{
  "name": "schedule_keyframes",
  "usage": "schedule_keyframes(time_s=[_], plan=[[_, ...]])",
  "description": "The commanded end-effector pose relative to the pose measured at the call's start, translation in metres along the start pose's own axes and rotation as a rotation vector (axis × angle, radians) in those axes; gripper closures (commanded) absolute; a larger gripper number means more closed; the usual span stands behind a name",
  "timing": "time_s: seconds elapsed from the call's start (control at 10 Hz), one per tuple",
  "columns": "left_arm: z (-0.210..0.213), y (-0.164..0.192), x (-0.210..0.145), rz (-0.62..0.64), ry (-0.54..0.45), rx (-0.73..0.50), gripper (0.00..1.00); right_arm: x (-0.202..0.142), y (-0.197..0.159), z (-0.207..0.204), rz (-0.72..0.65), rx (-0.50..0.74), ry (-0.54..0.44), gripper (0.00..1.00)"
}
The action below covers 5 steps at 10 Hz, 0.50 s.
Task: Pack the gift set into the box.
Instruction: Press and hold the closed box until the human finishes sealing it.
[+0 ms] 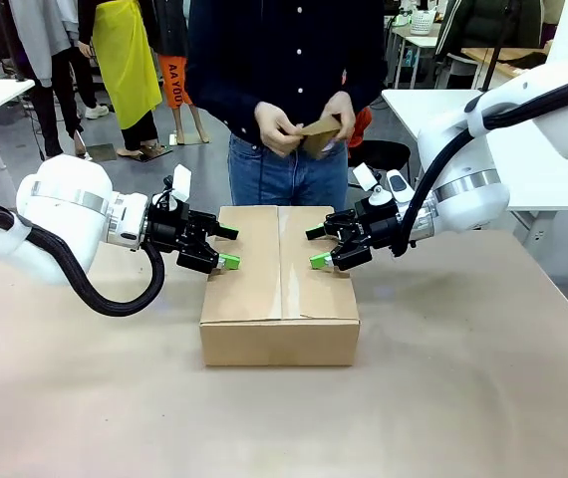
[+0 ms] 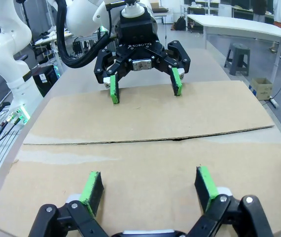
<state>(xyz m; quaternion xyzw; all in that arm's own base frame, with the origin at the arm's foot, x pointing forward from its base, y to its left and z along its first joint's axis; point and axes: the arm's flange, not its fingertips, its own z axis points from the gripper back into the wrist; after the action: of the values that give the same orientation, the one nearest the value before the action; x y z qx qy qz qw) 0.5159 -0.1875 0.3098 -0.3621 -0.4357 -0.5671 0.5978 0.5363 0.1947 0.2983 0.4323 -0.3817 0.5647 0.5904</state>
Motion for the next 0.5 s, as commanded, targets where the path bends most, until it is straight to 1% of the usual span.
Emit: schedule_keyframes(time_s=[0.0, 0.4], plan=[[-0.0012, -0.0009, -0.0016, -0.005, 0.001, 0.007, 0.0, -0.0029, -0.0002, -0.001, -0.004, -0.005, 0.007, 0.0], [-0.0012, -0.0009, -0.0016, -0.005, 0.001, 0.007, 0.0, -0.0029, -0.0002, -0.001, -0.004, -0.005, 0.007, 0.0]])
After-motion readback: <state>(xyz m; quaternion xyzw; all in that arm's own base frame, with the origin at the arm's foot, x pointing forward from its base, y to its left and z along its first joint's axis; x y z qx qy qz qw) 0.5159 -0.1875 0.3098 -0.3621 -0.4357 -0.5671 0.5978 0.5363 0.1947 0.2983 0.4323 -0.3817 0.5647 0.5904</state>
